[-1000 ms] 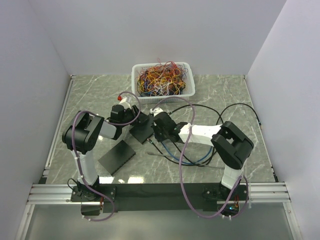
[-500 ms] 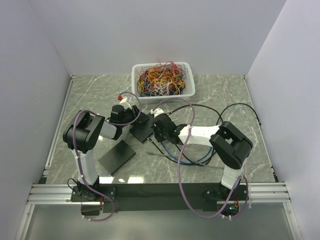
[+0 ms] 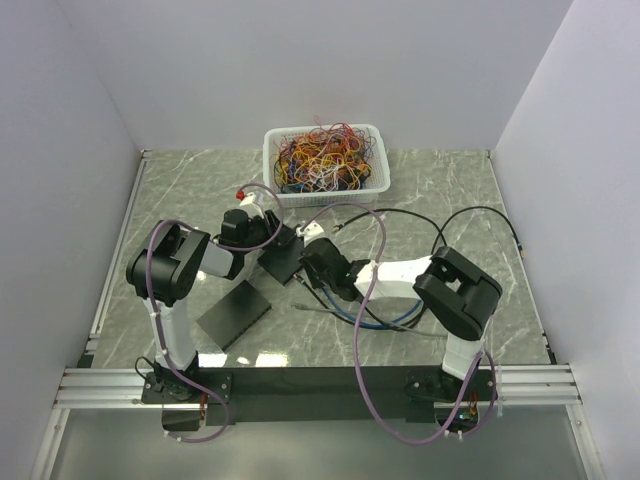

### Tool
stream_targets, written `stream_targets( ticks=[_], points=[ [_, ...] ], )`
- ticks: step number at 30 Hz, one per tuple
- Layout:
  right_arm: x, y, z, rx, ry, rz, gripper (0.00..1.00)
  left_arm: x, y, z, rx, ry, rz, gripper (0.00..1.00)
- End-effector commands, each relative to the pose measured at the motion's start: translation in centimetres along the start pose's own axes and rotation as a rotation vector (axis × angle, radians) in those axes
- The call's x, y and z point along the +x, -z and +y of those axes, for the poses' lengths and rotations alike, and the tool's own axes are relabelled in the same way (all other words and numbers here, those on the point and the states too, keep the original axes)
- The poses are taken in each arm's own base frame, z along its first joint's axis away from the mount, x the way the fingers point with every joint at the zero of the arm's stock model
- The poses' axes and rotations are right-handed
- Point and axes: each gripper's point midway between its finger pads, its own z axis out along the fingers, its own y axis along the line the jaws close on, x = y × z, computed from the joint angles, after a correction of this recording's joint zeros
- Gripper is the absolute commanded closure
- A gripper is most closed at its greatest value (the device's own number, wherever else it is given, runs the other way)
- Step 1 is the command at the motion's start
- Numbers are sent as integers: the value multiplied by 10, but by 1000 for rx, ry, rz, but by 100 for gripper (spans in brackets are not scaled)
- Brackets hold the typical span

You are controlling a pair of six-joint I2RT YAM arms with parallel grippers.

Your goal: Insert the plug into the switch port

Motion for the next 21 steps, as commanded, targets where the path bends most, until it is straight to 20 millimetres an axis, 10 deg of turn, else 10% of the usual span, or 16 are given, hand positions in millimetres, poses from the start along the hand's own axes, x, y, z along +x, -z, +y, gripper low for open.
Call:
stream_targets(
  ticks=[1, 21],
  points=[
    [-71, -3, 21, -45, -10, -258, 100, 43, 2, -11, 63, 18, 159, 55],
    [-90, 0, 42, -63, 133, -355, 100, 87, 7, -25, 139, -43, 335, 55]
  ],
)
